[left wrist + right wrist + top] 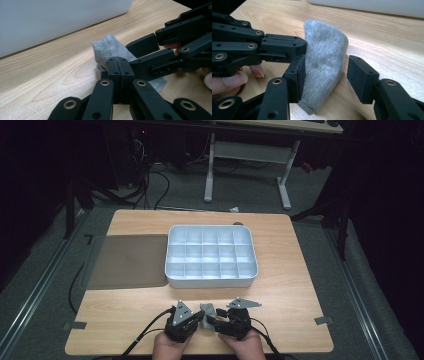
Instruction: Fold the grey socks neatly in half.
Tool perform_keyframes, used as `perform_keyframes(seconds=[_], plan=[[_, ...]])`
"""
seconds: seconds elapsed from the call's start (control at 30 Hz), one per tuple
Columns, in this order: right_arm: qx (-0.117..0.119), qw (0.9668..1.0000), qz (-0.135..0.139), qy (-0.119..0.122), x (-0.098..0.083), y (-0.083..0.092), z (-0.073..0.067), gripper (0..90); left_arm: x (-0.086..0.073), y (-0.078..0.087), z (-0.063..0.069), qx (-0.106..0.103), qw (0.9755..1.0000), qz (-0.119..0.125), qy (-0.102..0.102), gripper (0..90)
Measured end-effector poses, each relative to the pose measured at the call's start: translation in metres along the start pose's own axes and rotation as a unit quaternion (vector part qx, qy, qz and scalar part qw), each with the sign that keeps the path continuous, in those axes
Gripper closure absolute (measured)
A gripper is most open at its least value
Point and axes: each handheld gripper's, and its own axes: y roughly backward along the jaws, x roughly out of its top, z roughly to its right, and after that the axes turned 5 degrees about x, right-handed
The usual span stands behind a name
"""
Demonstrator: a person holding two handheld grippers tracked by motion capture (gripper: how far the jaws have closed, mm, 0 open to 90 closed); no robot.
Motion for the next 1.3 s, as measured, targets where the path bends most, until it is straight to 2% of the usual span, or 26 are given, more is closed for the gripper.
perform_keyframes(seconds=[0.2, 0.27, 0.33, 0.43, 0.57, 0.73, 0.8, 0.87, 1.1, 1.2, 1.3], plan=[[0.005, 0.9998, -0.021, -0.004, 0.004, -0.003, 0.000, 51.4, 0.000, 0.003, -0.004, 0.002, 1.0000, 0.003, 0.006, 90.0], [0.007, 0.9997, -0.024, -0.001, 0.005, -0.004, 0.000, 52.3, 0.004, 0.009, -0.004, -0.003, 0.9997, 0.018, 0.014, 88.8], [0.008, 0.9996, -0.025, 0.000, 0.005, -0.004, 0.001, 52.7, 0.012, 0.014, -0.002, -0.004, 0.9993, 0.037, 0.006, 88.4], [0.008, 0.9997, -0.023, 0.001, 0.004, -0.005, 0.000, 53.5, 0.021, 0.013, 0.000, -0.013, 0.9985, 0.052, -0.002, 88.3], [0.008, 0.9997, -0.024, 0.002, 0.003, -0.005, -0.001, 54.1, 0.022, -0.001, -0.001, -0.012, 0.9990, 0.040, -0.015, 88.1], [0.010, 0.9997, -0.023, -0.001, 0.003, -0.005, 0.000, 53.9, 0.015, -0.013, -0.011, -0.004, 1.0000, 0.004, -0.003, 89.0], [0.009, 0.9996, -0.027, -0.003, 0.004, -0.006, 0.000, 53.5, 0.014, -0.015, -0.014, -0.008, 1.0000, 0.001, 0.005, 89.0], [0.009, 0.9995, -0.029, -0.001, 0.005, -0.006, 0.000, 52.9, 0.013, -0.016, -0.014, -0.004, 1.0000, 0.002, 0.004, 89.0], [0.016, 0.9986, -0.049, -0.009, 0.011, -0.009, 0.001, 51.8, 0.011, -0.012, -0.017, -0.007, 0.9999, 0.003, 0.013, 88.8], [0.017, 0.9982, -0.057, -0.006, 0.013, -0.010, 0.001, 51.5, 0.012, -0.007, -0.019, -0.011, 0.9998, 0.008, 0.016, 83.9], [0.021, 0.9980, -0.060, -0.005, 0.013, -0.010, 0.001, 51.5, 0.010, 0.008, -0.023, 0.003, 0.9996, 0.019, 0.019, 80.7]])
